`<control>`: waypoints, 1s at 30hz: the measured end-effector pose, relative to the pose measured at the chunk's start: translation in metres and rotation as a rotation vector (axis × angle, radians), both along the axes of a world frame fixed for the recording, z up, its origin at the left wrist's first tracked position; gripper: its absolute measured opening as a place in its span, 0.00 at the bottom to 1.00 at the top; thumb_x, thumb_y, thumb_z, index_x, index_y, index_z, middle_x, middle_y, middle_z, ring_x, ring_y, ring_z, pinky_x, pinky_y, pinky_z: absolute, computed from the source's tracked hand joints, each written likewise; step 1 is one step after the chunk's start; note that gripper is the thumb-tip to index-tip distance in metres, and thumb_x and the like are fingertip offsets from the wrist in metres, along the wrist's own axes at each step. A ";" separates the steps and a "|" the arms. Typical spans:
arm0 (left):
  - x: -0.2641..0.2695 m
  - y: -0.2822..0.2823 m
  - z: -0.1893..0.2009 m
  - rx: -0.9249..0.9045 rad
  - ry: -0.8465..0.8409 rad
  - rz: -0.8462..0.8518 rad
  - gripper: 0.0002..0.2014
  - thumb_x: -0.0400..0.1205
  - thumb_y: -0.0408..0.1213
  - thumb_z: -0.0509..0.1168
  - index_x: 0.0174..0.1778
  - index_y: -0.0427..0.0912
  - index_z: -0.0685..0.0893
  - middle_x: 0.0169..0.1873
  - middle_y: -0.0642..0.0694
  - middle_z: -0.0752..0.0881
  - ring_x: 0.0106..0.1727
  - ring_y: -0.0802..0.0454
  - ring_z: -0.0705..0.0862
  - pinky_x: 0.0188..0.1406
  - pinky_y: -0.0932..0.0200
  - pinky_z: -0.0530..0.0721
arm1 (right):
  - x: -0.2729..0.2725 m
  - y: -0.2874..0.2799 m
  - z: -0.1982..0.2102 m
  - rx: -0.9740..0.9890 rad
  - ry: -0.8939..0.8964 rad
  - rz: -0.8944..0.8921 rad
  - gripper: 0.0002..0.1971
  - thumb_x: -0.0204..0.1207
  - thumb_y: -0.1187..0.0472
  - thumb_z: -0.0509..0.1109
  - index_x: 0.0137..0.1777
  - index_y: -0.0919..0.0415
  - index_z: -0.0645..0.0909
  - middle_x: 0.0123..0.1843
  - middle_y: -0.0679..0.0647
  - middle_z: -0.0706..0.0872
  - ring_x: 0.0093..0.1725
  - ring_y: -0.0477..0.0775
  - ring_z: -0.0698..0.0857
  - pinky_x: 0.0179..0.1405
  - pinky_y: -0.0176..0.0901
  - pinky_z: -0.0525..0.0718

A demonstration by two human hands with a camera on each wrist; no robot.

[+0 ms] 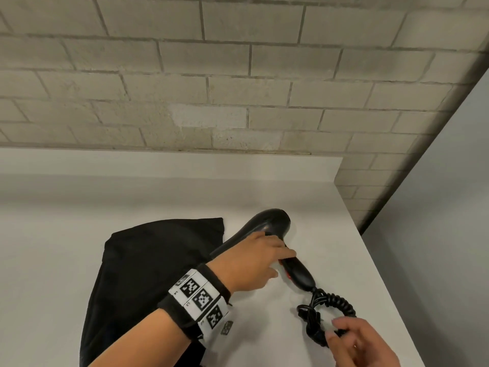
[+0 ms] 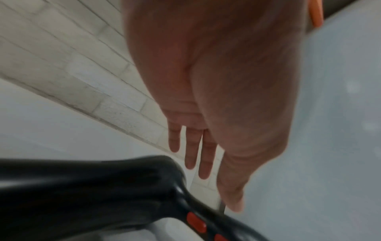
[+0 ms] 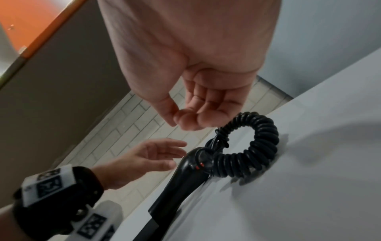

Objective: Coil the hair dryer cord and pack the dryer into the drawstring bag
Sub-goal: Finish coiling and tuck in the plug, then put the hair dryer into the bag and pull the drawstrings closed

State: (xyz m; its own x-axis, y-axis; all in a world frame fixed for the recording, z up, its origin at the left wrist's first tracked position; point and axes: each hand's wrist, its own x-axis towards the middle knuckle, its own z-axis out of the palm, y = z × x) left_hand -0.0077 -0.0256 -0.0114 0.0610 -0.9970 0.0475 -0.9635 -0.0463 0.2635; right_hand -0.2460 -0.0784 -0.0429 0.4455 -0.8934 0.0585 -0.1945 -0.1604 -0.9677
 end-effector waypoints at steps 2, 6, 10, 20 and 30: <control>-0.007 0.028 0.011 -0.067 0.167 0.080 0.22 0.83 0.43 0.67 0.74 0.56 0.76 0.67 0.57 0.81 0.68 0.61 0.77 0.74 0.63 0.68 | 0.006 0.007 -0.002 -0.033 -0.014 0.071 0.26 0.63 0.90 0.70 0.29 0.54 0.82 0.13 0.51 0.68 0.16 0.44 0.65 0.23 0.22 0.70; -0.018 0.092 0.019 -0.091 0.338 0.282 0.15 0.83 0.49 0.67 0.67 0.61 0.81 0.53 0.64 0.86 0.50 0.73 0.80 0.51 0.80 0.73 | 0.011 0.009 -0.015 -0.093 0.067 0.373 0.23 0.65 0.82 0.76 0.29 0.48 0.83 0.18 0.43 0.71 0.17 0.45 0.66 0.20 0.26 0.66; -0.024 0.160 0.011 -0.066 0.426 0.435 0.08 0.81 0.46 0.70 0.55 0.61 0.86 0.44 0.67 0.86 0.48 0.70 0.83 0.44 0.78 0.76 | 0.028 0.022 -0.014 -0.167 0.196 0.686 0.07 0.67 0.52 0.77 0.40 0.41 0.82 0.24 0.42 0.78 0.22 0.39 0.74 0.26 0.30 0.74; -0.007 0.302 -0.046 0.229 0.219 0.605 0.28 0.62 0.78 0.67 0.54 0.71 0.77 0.56 0.74 0.73 0.57 0.70 0.75 0.58 0.71 0.73 | 0.107 0.095 0.003 -0.372 0.589 1.109 0.19 0.69 0.37 0.72 0.55 0.42 0.74 0.55 0.33 0.73 0.58 0.39 0.75 0.58 0.34 0.78; 0.005 0.324 -0.044 0.098 0.385 0.774 0.13 0.68 0.67 0.68 0.42 0.67 0.79 0.43 0.67 0.80 0.45 0.68 0.82 0.45 0.69 0.82 | 0.156 0.139 -0.005 -0.528 0.554 1.186 0.11 0.78 0.51 0.65 0.57 0.51 0.75 0.58 0.46 0.75 0.55 0.49 0.77 0.53 0.41 0.81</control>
